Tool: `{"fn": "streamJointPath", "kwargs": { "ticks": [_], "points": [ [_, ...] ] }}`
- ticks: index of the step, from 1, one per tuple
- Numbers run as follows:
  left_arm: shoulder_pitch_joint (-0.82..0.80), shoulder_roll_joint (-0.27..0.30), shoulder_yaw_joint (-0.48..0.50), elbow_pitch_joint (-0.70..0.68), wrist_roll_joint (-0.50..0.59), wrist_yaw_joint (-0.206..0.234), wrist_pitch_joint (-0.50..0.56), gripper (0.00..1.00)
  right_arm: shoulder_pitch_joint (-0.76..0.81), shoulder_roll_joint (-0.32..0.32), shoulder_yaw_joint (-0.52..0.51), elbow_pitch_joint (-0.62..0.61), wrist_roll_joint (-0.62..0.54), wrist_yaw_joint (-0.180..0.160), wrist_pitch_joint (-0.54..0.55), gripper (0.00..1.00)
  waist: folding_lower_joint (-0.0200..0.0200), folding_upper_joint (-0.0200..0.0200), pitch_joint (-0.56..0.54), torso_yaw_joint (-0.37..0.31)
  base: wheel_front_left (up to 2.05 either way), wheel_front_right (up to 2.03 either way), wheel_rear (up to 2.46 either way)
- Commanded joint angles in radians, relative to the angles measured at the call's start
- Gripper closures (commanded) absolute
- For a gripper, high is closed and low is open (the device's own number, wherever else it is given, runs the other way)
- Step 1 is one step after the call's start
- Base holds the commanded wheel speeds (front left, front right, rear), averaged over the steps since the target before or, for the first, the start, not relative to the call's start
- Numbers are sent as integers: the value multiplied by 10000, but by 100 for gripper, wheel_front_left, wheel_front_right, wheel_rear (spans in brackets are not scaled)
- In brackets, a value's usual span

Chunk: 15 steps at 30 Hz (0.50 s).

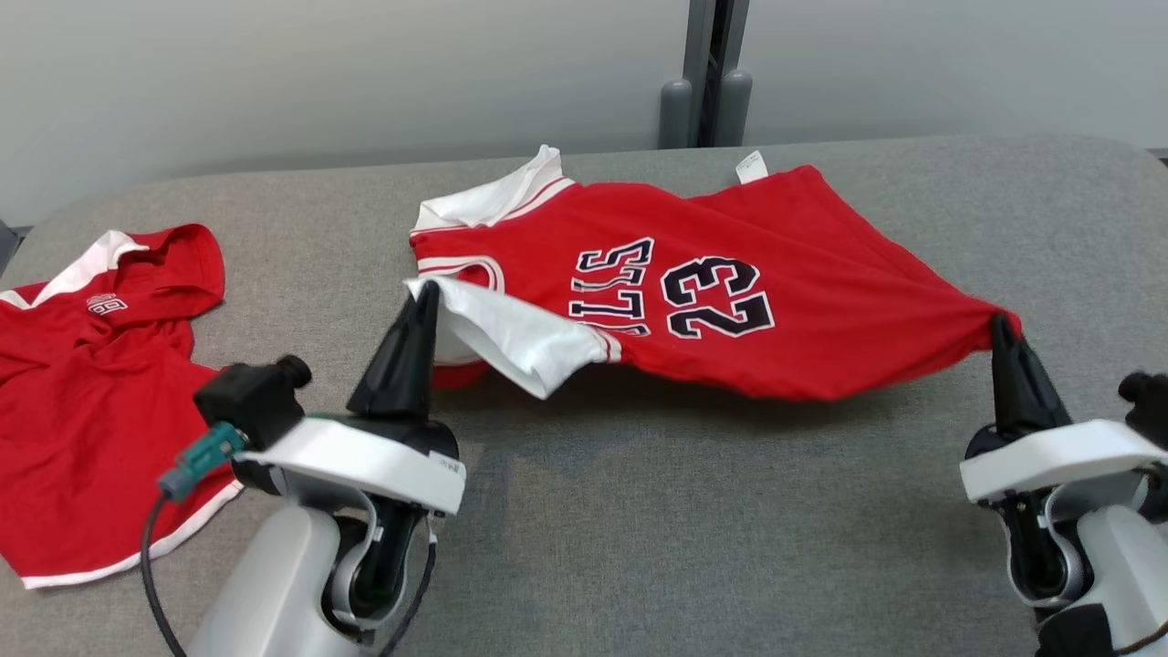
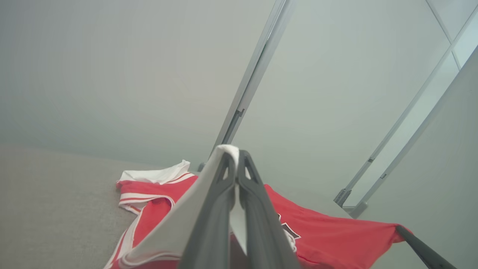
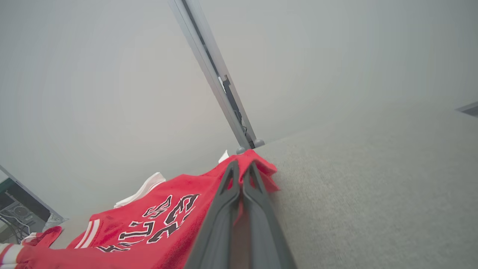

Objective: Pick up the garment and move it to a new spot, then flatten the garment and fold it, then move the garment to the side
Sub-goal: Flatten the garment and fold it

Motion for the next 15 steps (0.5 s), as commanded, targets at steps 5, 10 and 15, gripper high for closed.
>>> {"fn": "streamJointPath", "kwargs": {
  "ticks": [5,10,15],
  "points": [
    [-942,393,270,-1551,-161,263,769,100,-879,-763,421,-686,-832,1,101,100,0,0,-436,-130,0,0,0],
    [-2115,708,594,-2468,-234,529,1519,100,-1972,-1203,745,-1272,-1277,1,864,100,0,0,-699,-298,0,0,0],
    [-3418,1054,872,-2728,-409,672,2362,100,-3164,-1667,1021,-1492,-1498,1,1916,100,0,0,-873,-526,0,0,0]
  ]
}}
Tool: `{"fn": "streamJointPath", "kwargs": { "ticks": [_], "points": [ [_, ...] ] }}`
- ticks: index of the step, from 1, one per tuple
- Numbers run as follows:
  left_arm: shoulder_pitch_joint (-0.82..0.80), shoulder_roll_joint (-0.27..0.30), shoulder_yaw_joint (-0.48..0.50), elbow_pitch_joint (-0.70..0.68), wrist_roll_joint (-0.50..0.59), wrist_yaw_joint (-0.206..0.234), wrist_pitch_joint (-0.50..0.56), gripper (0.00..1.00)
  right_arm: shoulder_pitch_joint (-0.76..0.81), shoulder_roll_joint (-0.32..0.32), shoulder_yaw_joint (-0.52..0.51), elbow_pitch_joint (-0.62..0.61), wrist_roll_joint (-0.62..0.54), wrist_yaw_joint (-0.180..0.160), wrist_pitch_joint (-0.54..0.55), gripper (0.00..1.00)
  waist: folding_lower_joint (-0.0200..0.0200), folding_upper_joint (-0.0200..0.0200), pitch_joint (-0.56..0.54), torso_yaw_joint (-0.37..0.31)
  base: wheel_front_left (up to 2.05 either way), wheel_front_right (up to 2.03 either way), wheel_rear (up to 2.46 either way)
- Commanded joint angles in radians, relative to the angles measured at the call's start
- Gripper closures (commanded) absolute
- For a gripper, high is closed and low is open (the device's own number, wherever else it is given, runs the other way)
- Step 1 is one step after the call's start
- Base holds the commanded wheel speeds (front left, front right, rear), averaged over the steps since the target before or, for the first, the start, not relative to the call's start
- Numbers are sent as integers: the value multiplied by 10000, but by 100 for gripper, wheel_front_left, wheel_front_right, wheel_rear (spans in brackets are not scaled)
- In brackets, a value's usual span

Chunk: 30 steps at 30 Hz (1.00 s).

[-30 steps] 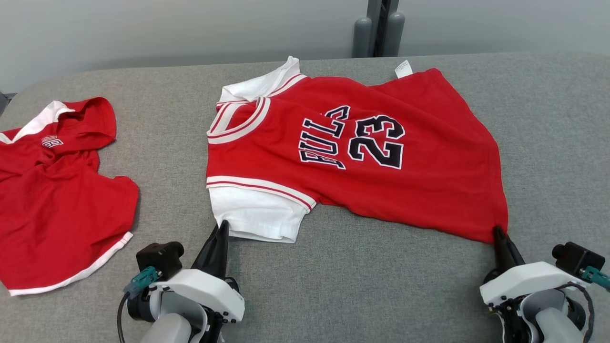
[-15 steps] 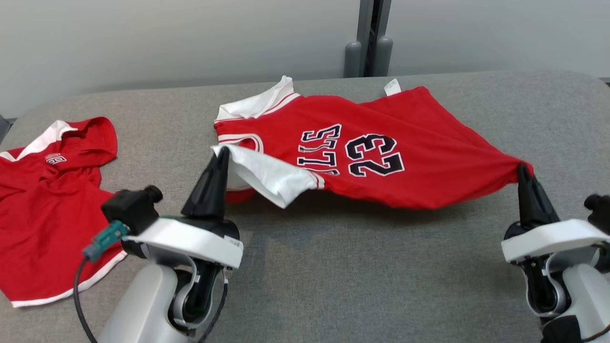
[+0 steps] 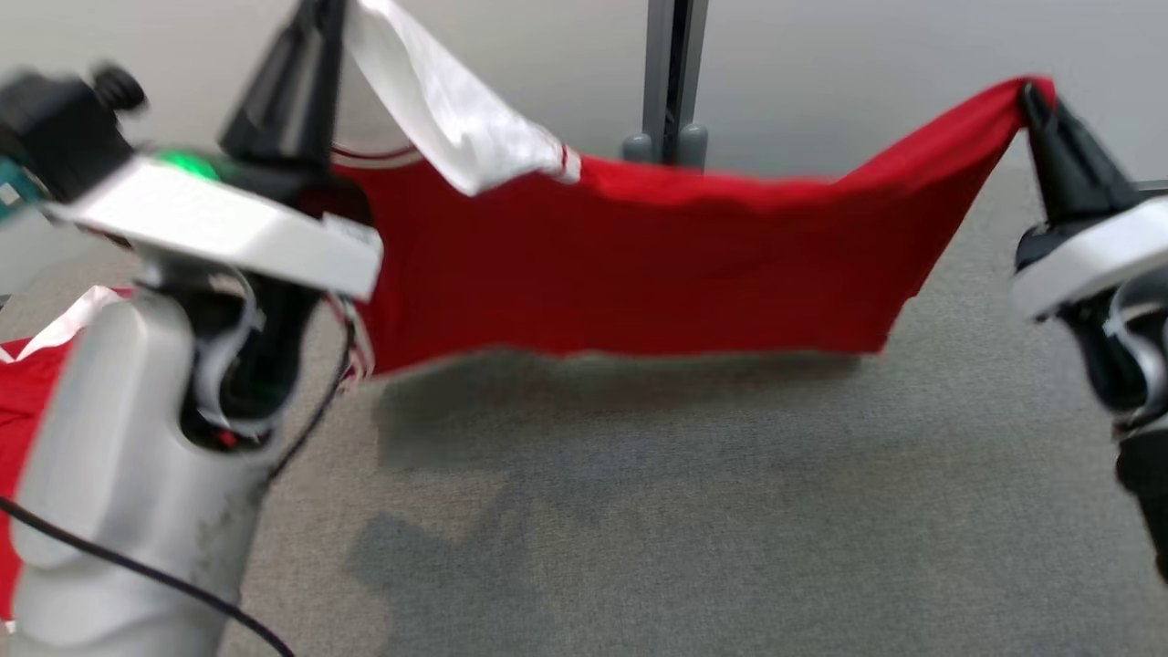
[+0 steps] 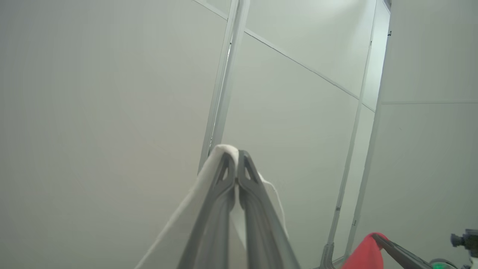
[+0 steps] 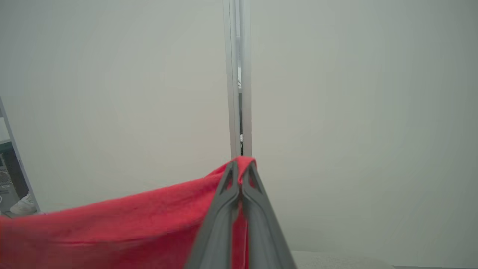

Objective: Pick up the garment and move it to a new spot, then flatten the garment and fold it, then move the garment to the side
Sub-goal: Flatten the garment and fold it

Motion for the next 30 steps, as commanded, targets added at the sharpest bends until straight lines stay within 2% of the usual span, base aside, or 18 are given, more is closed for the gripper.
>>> {"fn": "streamJointPath", "kwargs": {
  "ticks": [1,8,11,12,13,16,20,25,28,30],
  "points": [
    [-555,79,89,39,-100,71,263,100,-454,-93,46,27,78,1,309,100,0,0,-4,-83,0,0,0],
    [-2353,448,158,709,-217,40,1264,100,-1996,-299,274,374,435,1,1249,100,0,0,580,-291,0,0,0],
    [-3442,593,152,1255,-297,-21,1774,100,-2908,-419,437,597,532,1,1558,100,0,0,1240,-351,0,0,0],
    [-4230,626,169,1648,-270,-32,2001,100,-3613,-464,446,813,588,1,1675,100,0,0,1763,-393,0,0,0],
    [-4230,626,169,1648,-270,-32,2001,100,-3613,-464,446,813,588,1,1675,100,0,0,1763,-393,0,0,0],
    [-5642,698,149,2291,44,-124,1954,100,-4870,-457,450,1240,641,1,1690,100,0,0,2667,-463,0,0,0],
    [-7612,437,148,3471,337,-266,1499,100,-6638,-420,478,1930,444,1,1241,100,0,0,3913,-489,0,0,0],
    [-9800,-173,449,4946,361,-351,269,100,-8809,-296,341,3407,2,1,427,100,0,0,5100,-492,0,0,0],
    [-10615,-532,562,5732,346,-586,-655,100,-9718,61,37,4348,-83,1,-348,100,0,0,5647,-437,0,0,0],
    [-11111,-694,686,6060,317,-847,-1432,100,-10216,419,-279,4749,281,1,-1040,100,0,0,5960,-418,0,0,0]
  ]
}}
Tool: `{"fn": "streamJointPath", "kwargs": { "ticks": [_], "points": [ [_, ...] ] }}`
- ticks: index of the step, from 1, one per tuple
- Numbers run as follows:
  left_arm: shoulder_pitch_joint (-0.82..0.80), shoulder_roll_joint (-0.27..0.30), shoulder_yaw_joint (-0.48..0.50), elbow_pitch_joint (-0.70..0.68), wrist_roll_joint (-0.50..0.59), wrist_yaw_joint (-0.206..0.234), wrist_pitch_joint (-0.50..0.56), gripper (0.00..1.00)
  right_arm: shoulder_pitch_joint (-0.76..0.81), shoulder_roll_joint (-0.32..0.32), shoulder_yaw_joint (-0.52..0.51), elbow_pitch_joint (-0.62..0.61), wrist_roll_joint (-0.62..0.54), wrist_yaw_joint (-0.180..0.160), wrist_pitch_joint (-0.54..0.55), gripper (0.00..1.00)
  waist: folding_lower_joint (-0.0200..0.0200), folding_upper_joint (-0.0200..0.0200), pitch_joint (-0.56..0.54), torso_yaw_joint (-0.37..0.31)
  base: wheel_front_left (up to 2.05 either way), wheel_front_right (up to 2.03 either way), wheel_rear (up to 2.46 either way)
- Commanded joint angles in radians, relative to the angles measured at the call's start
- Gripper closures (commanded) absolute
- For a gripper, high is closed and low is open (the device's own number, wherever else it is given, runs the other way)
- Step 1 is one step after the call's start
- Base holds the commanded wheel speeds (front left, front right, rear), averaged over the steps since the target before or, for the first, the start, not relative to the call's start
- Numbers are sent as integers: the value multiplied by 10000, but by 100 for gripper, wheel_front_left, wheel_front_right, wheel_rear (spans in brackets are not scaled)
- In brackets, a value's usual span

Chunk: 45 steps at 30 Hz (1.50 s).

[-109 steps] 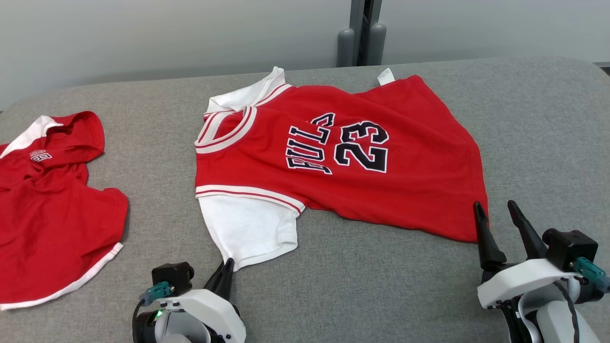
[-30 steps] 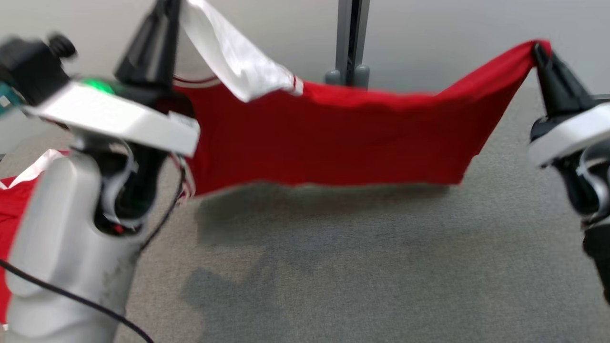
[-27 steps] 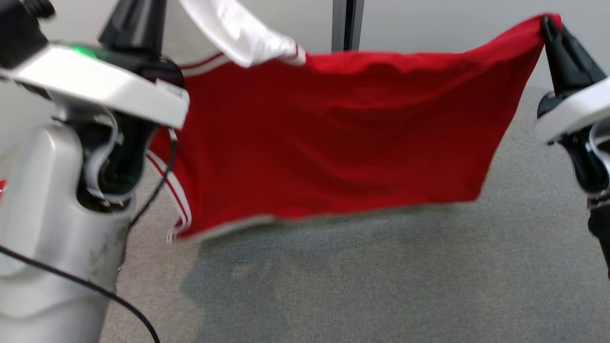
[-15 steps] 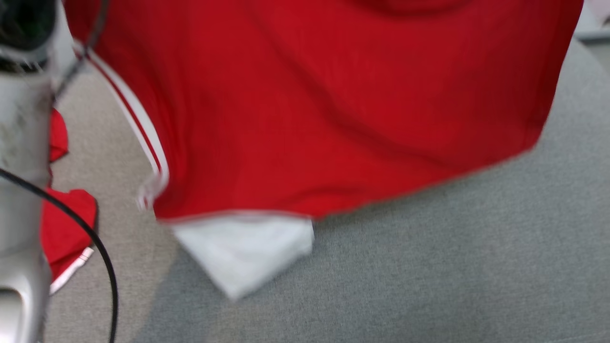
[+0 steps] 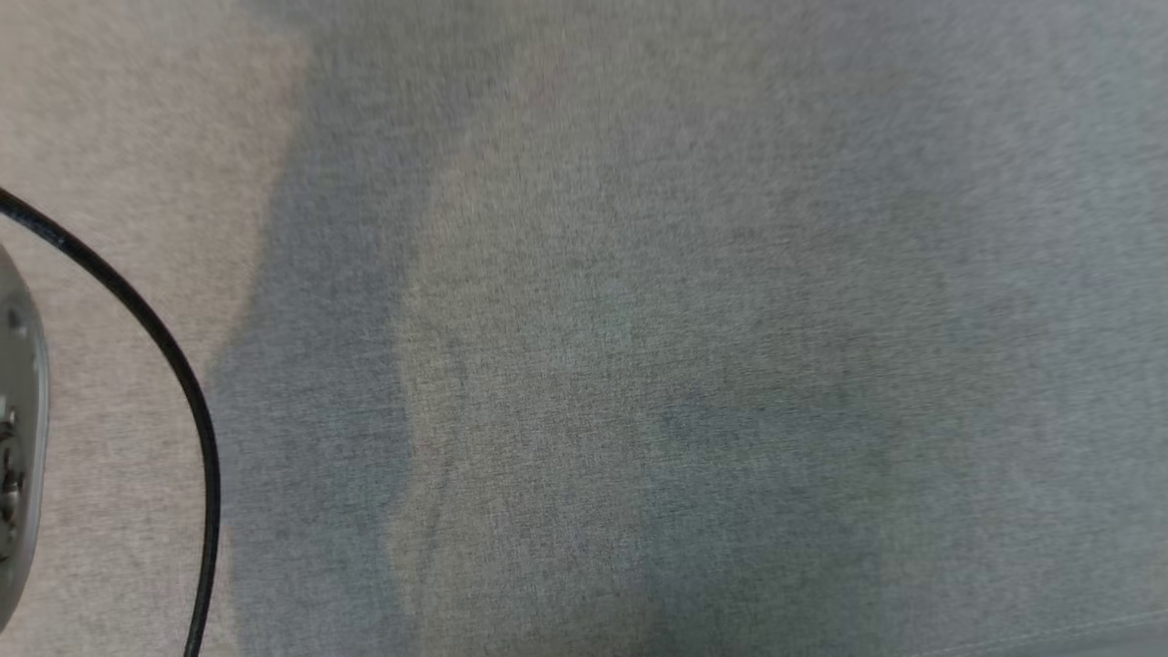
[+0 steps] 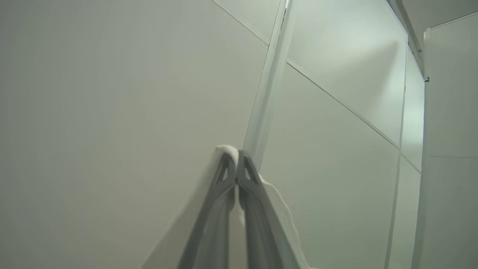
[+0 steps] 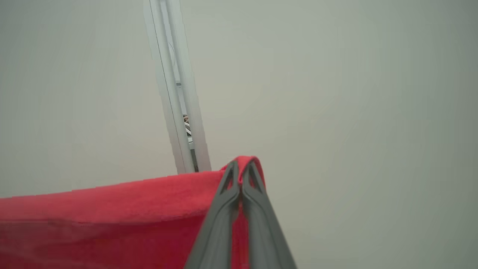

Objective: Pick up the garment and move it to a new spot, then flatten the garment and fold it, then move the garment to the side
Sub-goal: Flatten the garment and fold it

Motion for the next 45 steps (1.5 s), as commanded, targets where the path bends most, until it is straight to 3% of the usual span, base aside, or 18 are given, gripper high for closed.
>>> {"fn": "streamJointPath", "kwargs": {
  "ticks": [1,6,16,28,36,45],
  "points": [
    [-318,-26,89,137,-95,-130,-290,100,-170,214,-122,103,347,1,-290,100,0,0,725,42,0,0,0],
    [-704,-228,65,1099,-95,-542,-1228,100,-284,368,-303,369,1217,1,-896,100,0,0,1469,330,0,0,0],
    [677,-285,-543,2614,-113,-985,-1726,100,1717,318,587,626,1619,1,-1001,100,0,0,1987,809,0,0,0],
    [3374,365,-2253,2368,-846,-1007,-1783,100,3856,28,1561,888,2577,1,-984,100,0,0,974,978,0,0,0],
    [5464,851,-4061,2190,-1390,-1009,-1360,100,4939,-245,2379,1965,3014,-1,-955,100,0,0,-246,1219,0,0,0],
    [6876,1933,-6138,2158,-1287,-999,-1083,100,5571,-306,3664,2732,2636,-1,-909,100,0,0,-1243,1372,0,0,0]
  ]
}}
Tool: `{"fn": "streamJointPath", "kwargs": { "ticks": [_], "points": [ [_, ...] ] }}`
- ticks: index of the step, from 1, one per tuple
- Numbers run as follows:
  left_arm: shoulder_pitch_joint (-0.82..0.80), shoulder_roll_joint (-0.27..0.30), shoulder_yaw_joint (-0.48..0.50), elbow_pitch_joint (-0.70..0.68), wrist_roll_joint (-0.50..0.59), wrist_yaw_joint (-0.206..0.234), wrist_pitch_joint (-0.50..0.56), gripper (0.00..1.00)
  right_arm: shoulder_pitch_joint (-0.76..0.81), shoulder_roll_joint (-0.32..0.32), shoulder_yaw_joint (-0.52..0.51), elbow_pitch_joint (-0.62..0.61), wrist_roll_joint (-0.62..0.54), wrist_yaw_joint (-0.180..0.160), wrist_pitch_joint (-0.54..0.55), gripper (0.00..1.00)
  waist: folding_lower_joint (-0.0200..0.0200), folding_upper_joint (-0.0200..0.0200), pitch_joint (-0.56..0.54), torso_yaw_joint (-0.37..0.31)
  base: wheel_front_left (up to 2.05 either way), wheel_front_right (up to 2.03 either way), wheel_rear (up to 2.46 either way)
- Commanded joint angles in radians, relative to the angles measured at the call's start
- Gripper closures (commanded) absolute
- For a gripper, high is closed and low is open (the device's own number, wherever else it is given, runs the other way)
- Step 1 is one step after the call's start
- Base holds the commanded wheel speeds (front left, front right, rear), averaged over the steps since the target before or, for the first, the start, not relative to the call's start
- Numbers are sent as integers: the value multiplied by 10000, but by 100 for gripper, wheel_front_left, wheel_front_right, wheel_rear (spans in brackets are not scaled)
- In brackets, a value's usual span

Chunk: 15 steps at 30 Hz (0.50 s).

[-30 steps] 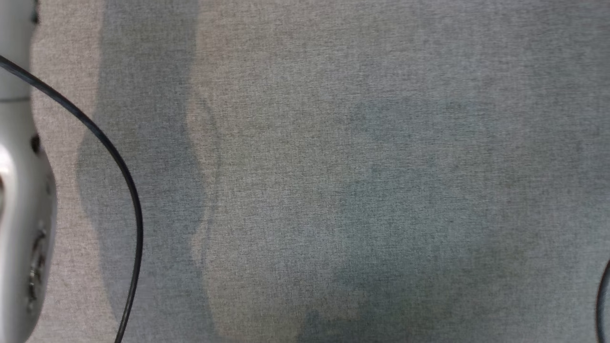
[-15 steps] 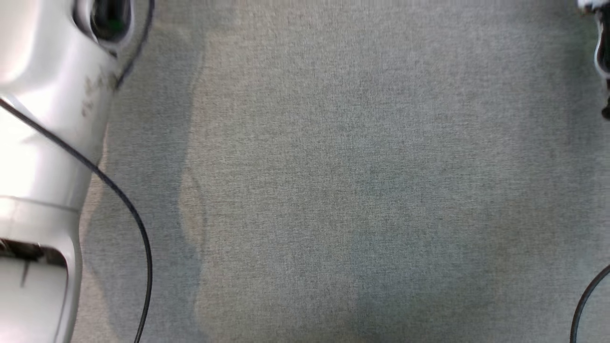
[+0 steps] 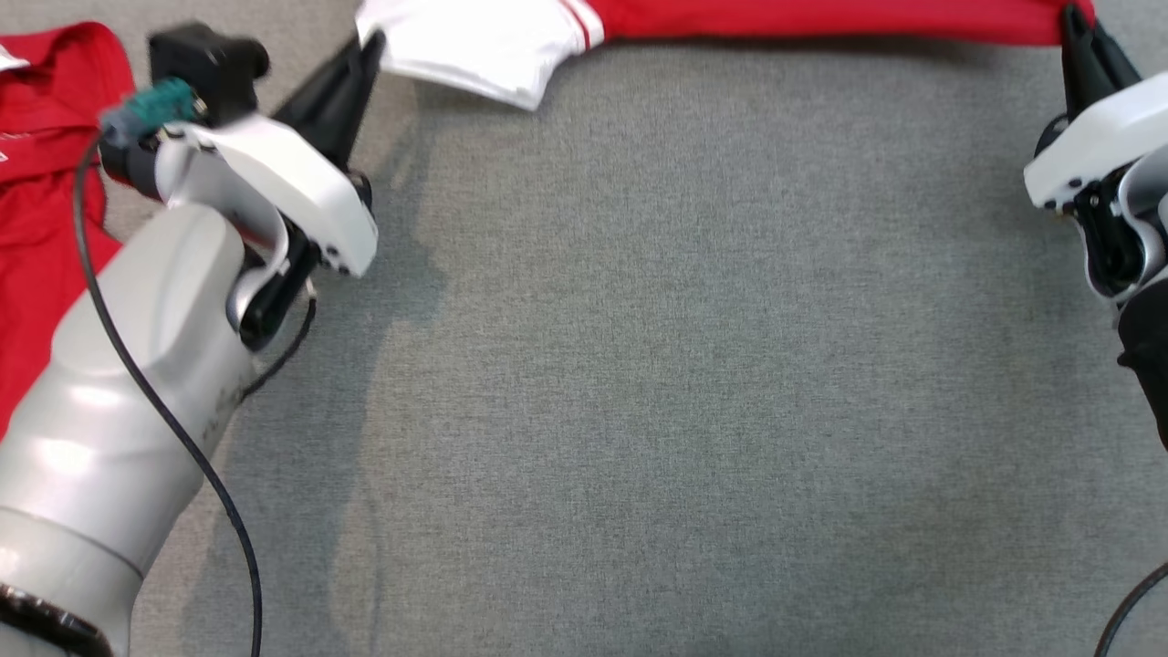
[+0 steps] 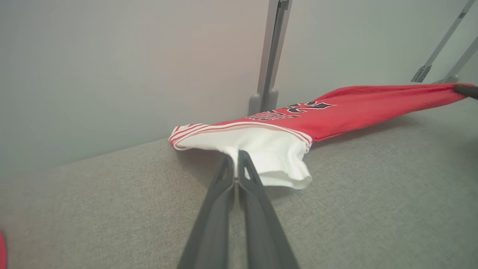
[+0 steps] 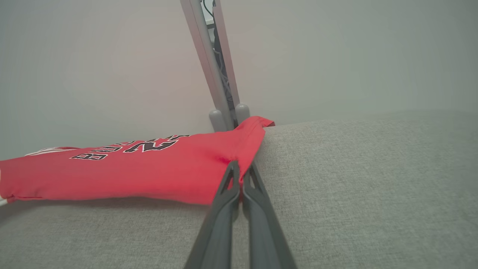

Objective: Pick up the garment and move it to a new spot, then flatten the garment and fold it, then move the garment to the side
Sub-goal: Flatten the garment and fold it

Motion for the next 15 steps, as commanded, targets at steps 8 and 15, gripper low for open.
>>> {"fn": "streamJointPath", "kwargs": {
  "ticks": [8,15],
  "points": [
    [775,717,-1398,-567,-258,-16,207,100,721,-371,834,-360,95,-3,-115,100,-1,0,-832,145,0,0,0],
    [1067,1031,-1869,-831,-599,-16,217,100,1115,-693,1316,-934,175,-3,-124,100,-1,0,-1126,212,0,0,0]
  ]
}}
